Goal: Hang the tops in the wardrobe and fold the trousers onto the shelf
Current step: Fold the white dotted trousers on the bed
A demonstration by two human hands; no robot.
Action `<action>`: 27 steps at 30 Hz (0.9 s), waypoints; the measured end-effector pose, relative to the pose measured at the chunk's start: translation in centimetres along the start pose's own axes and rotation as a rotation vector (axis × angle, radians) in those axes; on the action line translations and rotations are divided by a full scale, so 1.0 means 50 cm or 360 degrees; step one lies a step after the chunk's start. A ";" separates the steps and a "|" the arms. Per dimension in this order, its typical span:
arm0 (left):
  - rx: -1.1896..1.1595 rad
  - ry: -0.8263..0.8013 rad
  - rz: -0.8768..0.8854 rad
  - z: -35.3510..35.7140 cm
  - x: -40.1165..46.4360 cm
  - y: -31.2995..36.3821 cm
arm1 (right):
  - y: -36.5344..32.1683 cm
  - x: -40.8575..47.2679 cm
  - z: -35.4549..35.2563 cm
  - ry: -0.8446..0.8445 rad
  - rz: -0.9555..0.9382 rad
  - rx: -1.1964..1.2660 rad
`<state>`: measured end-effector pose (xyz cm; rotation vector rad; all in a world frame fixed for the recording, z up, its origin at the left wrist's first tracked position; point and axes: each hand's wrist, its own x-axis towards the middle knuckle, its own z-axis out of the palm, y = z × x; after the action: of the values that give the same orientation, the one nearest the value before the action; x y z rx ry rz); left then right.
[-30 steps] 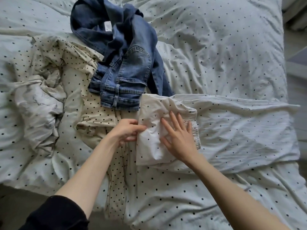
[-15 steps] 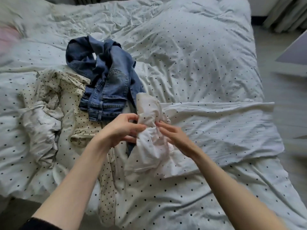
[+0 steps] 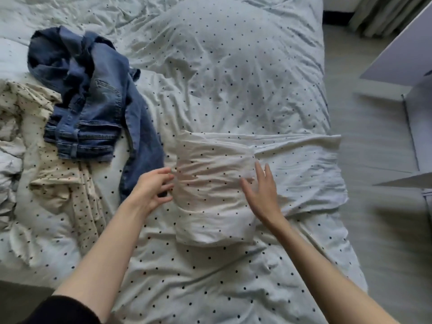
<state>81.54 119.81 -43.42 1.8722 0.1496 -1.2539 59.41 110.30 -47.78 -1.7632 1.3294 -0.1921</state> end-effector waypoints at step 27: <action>0.0193 -0.0543 -0.0190 -0.023 0.058 -0.034 | 0.009 0.063 0.090 -0.0563 -0.0509 -0.0794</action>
<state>82.87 120.69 -46.57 1.7392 0.0011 -1.6769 63.06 110.13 -51.91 -2.2963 0.8780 0.2924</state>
